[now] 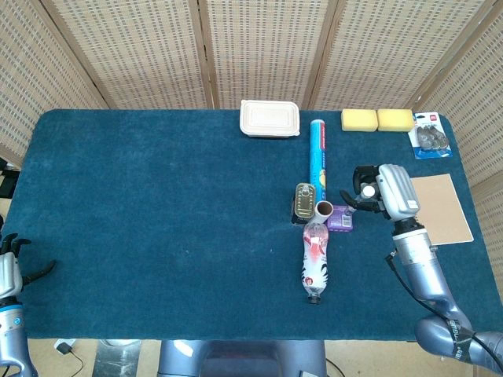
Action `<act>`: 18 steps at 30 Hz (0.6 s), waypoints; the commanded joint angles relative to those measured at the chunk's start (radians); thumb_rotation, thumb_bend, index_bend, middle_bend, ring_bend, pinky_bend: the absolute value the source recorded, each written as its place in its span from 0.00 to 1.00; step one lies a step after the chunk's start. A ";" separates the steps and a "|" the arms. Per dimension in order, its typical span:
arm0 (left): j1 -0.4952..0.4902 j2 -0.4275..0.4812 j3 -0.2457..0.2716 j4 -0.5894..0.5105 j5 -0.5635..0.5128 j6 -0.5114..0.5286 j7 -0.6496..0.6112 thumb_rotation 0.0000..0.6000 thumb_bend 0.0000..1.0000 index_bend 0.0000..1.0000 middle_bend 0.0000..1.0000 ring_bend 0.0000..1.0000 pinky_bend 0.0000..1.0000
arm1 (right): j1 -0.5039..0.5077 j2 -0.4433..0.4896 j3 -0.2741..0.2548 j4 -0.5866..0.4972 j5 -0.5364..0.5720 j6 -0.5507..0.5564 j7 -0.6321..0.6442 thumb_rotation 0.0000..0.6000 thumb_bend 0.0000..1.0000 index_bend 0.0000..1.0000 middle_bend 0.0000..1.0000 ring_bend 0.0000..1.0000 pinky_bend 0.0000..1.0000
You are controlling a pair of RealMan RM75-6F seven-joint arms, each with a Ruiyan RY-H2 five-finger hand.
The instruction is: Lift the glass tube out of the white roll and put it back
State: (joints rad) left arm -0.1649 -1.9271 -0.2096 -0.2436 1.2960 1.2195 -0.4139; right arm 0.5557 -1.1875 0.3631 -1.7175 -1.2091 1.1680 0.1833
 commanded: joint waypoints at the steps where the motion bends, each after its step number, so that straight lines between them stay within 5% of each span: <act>1: -0.001 0.000 0.000 0.000 0.000 -0.001 0.001 0.64 0.03 0.32 0.18 0.08 0.20 | 0.012 -0.014 -0.004 -0.016 0.003 -0.007 -0.030 1.00 0.33 0.81 1.00 1.00 0.97; 18: 0.001 0.002 0.001 -0.001 0.001 -0.002 -0.006 0.63 0.03 0.32 0.18 0.08 0.20 | 0.078 -0.129 -0.051 -0.112 -0.061 0.032 -0.319 1.00 0.33 0.81 1.00 1.00 0.97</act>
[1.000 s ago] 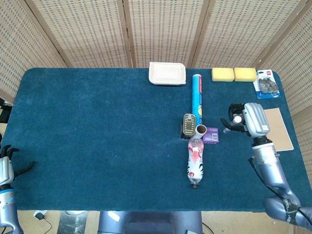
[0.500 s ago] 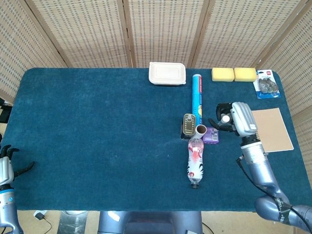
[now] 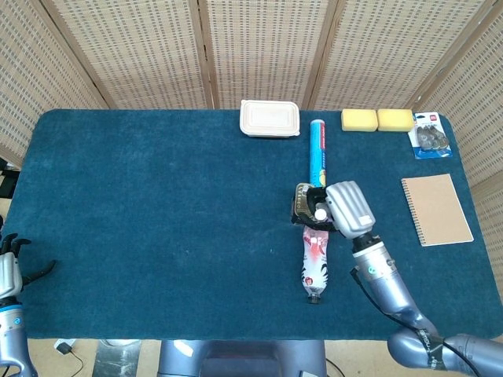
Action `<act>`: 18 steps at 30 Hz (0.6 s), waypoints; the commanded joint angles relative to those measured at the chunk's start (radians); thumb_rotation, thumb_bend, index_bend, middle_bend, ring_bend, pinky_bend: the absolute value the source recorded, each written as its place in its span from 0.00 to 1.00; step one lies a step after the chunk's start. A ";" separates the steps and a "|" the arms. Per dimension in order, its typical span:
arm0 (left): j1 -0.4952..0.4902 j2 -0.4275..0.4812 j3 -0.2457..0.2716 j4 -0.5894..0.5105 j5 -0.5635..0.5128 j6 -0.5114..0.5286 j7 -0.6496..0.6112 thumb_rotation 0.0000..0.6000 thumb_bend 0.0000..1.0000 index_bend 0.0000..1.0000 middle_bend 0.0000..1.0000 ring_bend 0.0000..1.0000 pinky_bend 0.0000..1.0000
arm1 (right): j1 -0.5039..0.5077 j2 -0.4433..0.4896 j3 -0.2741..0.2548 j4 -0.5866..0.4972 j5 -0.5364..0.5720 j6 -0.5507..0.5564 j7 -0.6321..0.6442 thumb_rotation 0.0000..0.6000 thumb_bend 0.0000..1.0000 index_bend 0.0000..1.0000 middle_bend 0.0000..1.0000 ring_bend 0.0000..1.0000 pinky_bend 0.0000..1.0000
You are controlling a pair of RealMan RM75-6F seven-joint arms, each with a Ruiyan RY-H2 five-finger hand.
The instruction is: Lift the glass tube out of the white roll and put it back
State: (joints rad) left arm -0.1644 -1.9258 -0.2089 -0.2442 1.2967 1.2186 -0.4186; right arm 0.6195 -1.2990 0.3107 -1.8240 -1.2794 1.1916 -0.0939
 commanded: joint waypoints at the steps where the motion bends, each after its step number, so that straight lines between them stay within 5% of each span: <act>1: 0.000 0.001 0.001 0.000 0.001 -0.001 -0.003 0.63 0.03 0.32 0.18 0.08 0.20 | 0.016 -0.018 0.004 0.000 0.013 0.010 -0.053 1.00 0.33 0.81 1.00 1.00 0.97; 8: 0.000 0.001 0.001 0.001 0.001 -0.002 -0.006 0.65 0.03 0.32 0.18 0.08 0.20 | 0.039 -0.022 0.048 0.176 0.108 0.009 -0.137 1.00 0.33 0.81 1.00 1.00 0.97; 12: -0.002 -0.002 -0.002 0.002 -0.002 -0.001 0.006 0.64 0.03 0.32 0.18 0.08 0.20 | 0.002 0.076 -0.008 0.014 -0.020 0.004 -0.082 1.00 0.32 0.81 1.00 1.00 0.97; 16: 0.003 -0.002 -0.001 -0.001 -0.001 0.006 -0.002 0.63 0.03 0.32 0.18 0.08 0.20 | 0.003 0.100 0.102 -0.023 0.138 0.044 -0.061 1.00 0.32 0.81 1.00 1.00 0.98; 18: 0.002 0.000 0.000 0.000 0.000 0.002 -0.004 0.63 0.03 0.32 0.18 0.08 0.20 | -0.006 0.124 0.097 -0.067 0.134 0.042 -0.065 1.00 0.32 0.81 1.00 1.00 0.98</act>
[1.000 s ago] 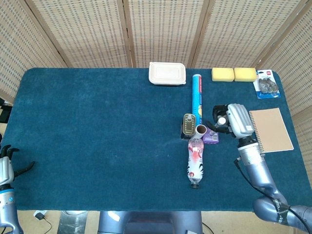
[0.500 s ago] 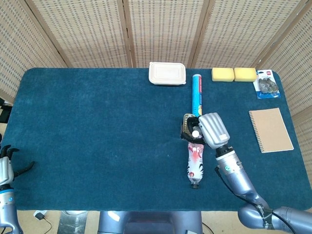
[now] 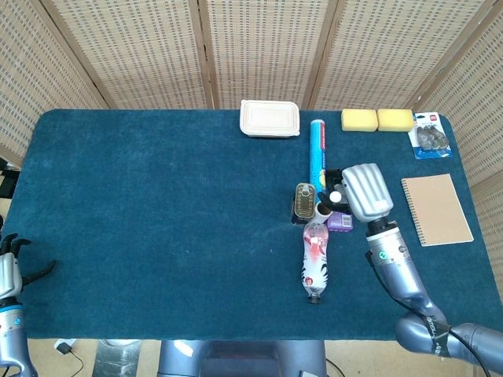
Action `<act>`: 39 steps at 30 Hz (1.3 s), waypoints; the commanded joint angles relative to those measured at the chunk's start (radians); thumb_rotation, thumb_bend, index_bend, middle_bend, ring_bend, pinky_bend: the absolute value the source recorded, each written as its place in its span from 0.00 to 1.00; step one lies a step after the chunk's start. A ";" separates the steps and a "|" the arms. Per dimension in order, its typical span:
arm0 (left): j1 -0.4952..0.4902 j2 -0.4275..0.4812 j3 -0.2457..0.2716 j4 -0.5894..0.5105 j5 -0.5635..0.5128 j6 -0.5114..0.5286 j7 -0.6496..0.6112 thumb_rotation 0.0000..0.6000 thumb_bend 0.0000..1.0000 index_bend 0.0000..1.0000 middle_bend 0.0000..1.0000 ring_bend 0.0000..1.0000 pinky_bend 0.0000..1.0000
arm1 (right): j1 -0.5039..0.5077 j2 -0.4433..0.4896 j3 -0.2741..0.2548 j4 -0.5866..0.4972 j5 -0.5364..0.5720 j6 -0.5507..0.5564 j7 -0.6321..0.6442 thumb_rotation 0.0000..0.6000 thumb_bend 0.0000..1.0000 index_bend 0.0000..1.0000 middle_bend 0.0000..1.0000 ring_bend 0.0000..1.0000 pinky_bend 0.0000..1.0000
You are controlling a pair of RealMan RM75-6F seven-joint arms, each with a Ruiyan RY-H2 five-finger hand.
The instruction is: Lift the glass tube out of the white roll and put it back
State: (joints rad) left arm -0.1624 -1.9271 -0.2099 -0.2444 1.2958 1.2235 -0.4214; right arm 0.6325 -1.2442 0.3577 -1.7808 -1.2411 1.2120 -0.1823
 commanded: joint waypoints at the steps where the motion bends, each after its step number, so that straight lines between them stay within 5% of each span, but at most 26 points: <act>1: -0.003 0.001 0.001 0.002 0.001 -0.007 0.002 0.63 0.03 0.32 0.18 0.08 0.20 | -0.028 0.092 0.019 -0.138 0.044 0.014 0.014 1.00 0.32 0.81 1.00 1.00 0.98; 3: -0.006 0.000 0.000 0.003 0.000 -0.011 0.008 0.64 0.03 0.32 0.18 0.08 0.20 | -0.035 0.106 -0.001 -0.146 0.006 0.012 0.007 1.00 0.32 0.81 1.00 1.00 0.98; 8: -0.001 0.001 0.000 -0.001 0.001 -0.001 -0.002 0.64 0.03 0.32 0.18 0.08 0.20 | -0.015 0.060 0.031 -0.131 0.105 0.023 -0.010 1.00 0.32 0.81 1.00 1.00 0.98; 12: -0.006 -0.001 0.000 0.004 0.000 -0.009 0.013 0.64 0.03 0.32 0.18 0.08 0.20 | -0.033 0.092 -0.037 -0.182 -0.025 0.003 -0.001 1.00 0.32 0.81 1.00 1.00 0.98; 17: -0.001 0.002 0.000 -0.002 0.001 -0.003 -0.005 0.64 0.03 0.32 0.18 0.08 0.20 | -0.006 0.050 0.036 -0.125 0.123 0.034 -0.039 1.00 0.32 0.81 1.00 1.00 0.98; 21: -0.006 0.001 0.001 0.003 0.000 -0.013 0.006 0.64 0.03 0.32 0.18 0.08 0.20 | -0.032 0.075 -0.072 -0.141 -0.038 0.010 -0.043 1.00 0.32 0.81 1.00 1.00 0.98; 26: 0.000 0.001 0.001 -0.001 0.002 0.001 -0.002 0.63 0.03 0.32 0.18 0.08 0.20 | -0.012 0.021 0.029 -0.015 0.142 0.035 -0.010 1.00 0.32 0.81 1.00 1.00 0.98; 31: -0.008 -0.001 0.000 0.004 -0.001 -0.012 0.014 0.64 0.03 0.32 0.18 0.08 0.20 | -0.057 0.073 -0.109 -0.106 -0.125 0.031 0.033 1.00 0.32 0.81 1.00 1.00 0.98; 34: -0.005 -0.001 -0.001 0.001 -0.001 -0.006 0.013 0.63 0.03 0.32 0.18 0.08 0.20 | -0.046 0.059 -0.044 -0.069 -0.052 0.052 0.057 1.00 0.32 0.81 1.00 1.00 0.98; 37: 0.001 0.000 0.000 -0.002 0.001 0.004 -0.001 0.65 0.03 0.32 0.18 0.08 0.20 | -0.017 0.041 0.053 -0.041 0.147 0.031 0.060 1.00 0.32 0.81 1.00 1.00 0.98; 39: 0.001 0.002 0.001 -0.002 0.001 0.001 -0.006 0.65 0.03 0.32 0.18 0.08 0.20 | -0.017 0.053 0.051 -0.063 0.144 0.015 0.072 1.00 0.32 0.81 1.00 1.00 0.98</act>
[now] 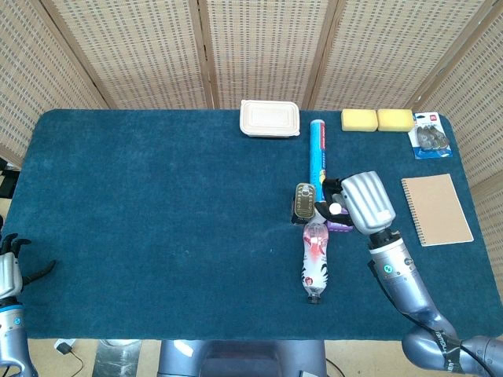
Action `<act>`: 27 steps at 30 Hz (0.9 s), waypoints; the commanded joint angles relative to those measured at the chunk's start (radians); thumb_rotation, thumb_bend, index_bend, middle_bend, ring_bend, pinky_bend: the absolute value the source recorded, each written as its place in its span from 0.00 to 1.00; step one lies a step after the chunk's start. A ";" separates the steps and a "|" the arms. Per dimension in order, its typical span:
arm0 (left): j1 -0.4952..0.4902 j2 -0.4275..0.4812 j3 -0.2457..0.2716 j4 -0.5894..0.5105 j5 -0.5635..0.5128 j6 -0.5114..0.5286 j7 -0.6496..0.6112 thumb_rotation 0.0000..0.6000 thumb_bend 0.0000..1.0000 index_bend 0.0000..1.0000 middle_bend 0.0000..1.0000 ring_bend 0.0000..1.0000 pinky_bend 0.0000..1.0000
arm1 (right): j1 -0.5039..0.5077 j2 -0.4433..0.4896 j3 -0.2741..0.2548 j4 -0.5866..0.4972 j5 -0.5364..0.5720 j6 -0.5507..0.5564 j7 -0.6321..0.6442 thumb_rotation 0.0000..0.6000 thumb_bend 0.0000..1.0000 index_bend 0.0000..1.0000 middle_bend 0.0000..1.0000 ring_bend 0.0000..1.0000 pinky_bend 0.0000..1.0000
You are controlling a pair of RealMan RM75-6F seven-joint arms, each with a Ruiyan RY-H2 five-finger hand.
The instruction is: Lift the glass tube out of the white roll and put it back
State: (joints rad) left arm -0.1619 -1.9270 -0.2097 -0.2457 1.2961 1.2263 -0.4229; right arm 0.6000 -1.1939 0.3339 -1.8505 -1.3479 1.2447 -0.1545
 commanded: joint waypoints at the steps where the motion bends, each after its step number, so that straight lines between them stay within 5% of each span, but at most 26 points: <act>1: 0.000 0.002 0.001 0.000 0.001 -0.004 -0.005 0.65 0.03 0.32 0.18 0.08 0.20 | 0.011 0.010 0.064 -0.003 0.228 -0.021 0.050 1.00 0.32 0.81 1.00 1.00 0.98; 4: -0.008 0.000 0.001 0.005 0.000 -0.016 0.012 0.66 0.03 0.32 0.18 0.08 0.20 | -0.004 0.014 0.020 -0.002 0.138 -0.012 0.059 1.00 0.32 0.81 1.00 1.00 0.98; 16: -0.004 0.000 0.000 0.003 0.000 -0.009 0.008 0.66 0.03 0.32 0.18 0.08 0.20 | 0.033 -0.024 0.086 0.017 0.285 -0.069 0.153 1.00 0.32 0.81 1.00 1.00 0.98; 27: -0.002 -0.001 -0.001 0.004 -0.002 -0.008 0.008 0.66 0.03 0.32 0.18 0.08 0.20 | 0.052 -0.055 0.092 0.043 0.320 -0.088 0.171 1.00 0.32 0.81 1.00 1.00 0.98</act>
State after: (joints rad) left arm -0.1636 -1.9276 -0.2109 -0.2422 1.2942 1.2181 -0.4145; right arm 0.6507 -1.2463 0.4257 -1.8104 -1.0275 1.1590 0.0137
